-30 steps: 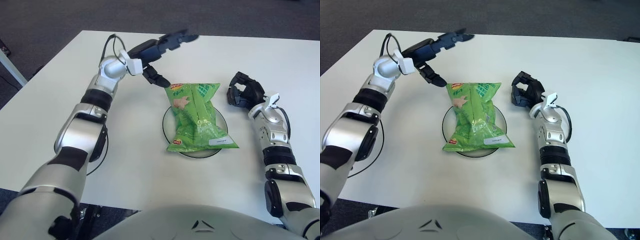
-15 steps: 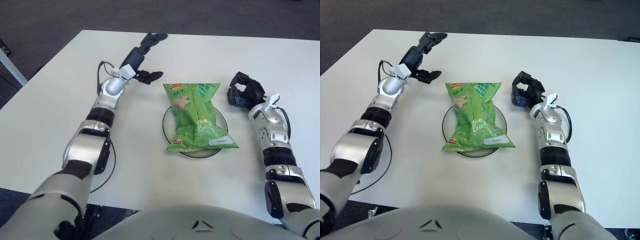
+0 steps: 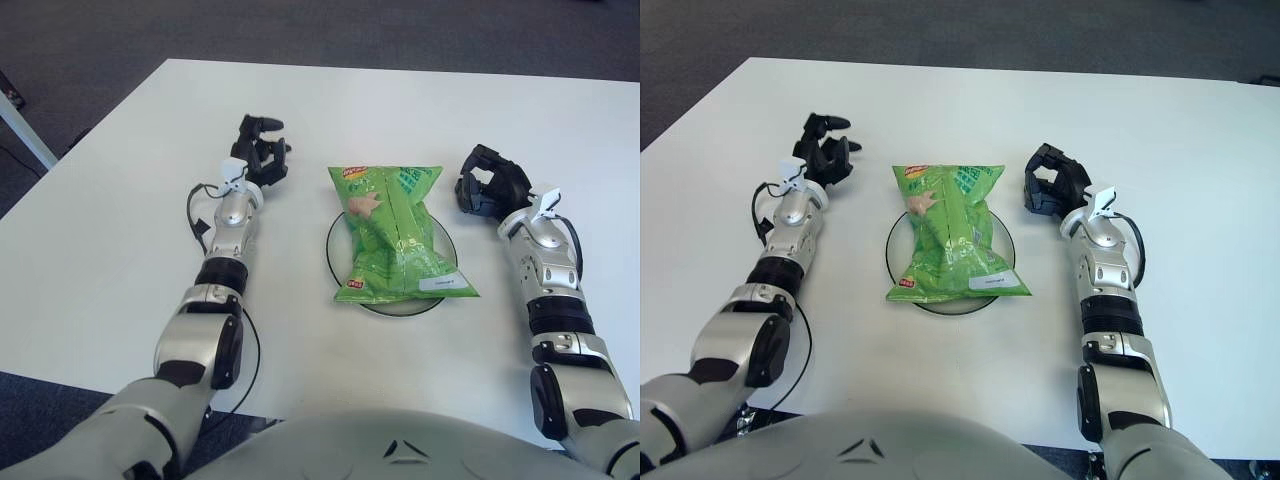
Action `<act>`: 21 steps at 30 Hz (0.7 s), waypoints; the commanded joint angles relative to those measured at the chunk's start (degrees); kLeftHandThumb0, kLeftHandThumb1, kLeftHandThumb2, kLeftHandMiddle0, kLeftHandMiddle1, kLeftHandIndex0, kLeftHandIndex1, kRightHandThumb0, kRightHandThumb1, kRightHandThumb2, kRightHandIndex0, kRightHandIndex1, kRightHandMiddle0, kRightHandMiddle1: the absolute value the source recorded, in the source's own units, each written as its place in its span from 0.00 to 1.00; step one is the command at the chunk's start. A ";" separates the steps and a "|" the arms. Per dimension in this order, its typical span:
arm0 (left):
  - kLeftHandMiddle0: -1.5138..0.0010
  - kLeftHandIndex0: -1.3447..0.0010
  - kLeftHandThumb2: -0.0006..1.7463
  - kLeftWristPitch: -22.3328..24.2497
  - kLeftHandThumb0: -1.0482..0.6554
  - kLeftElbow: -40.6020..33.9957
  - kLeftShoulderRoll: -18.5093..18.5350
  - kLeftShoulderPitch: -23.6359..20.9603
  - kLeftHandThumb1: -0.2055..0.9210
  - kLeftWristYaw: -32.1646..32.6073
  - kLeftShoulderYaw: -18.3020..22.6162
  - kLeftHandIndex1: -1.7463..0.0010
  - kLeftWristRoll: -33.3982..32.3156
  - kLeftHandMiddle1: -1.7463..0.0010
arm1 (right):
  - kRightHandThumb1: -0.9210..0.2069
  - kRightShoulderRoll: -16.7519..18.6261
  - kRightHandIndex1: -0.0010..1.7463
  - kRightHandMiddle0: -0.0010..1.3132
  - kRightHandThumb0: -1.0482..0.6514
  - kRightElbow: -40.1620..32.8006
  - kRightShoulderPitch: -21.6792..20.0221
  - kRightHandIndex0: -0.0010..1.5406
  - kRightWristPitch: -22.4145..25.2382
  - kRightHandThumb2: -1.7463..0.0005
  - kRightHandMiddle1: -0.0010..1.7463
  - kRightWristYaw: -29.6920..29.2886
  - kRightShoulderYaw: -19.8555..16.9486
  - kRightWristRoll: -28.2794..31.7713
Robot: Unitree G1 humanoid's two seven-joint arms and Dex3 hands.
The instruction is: Put the snack into the plate.
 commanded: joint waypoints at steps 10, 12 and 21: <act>0.34 0.66 0.62 6.90 0.37 -2.91 0.82 1.59 0.64 -0.59 1.15 0.00 -0.31 0.00 | 0.49 1.72 1.00 0.44 0.34 2.81 2.14 0.84 3.75 0.28 1.00 -1.69 -0.35 -0.74; 0.31 0.64 0.63 8.43 0.36 -3.66 0.93 2.00 0.62 -0.76 1.21 0.00 -0.43 0.00 | 0.49 2.06 1.00 0.44 0.34 2.89 2.16 0.84 3.31 0.28 1.00 -2.05 -0.71 -0.53; 0.20 0.61 0.67 15.64 0.35 -8.43 0.65 4.91 0.57 -2.43 2.08 0.00 -2.51 0.00 | 0.51 3.68 1.00 0.45 0.34 3.91 1.96 0.84 -0.58 0.27 1.00 -5.53 -1.94 -1.31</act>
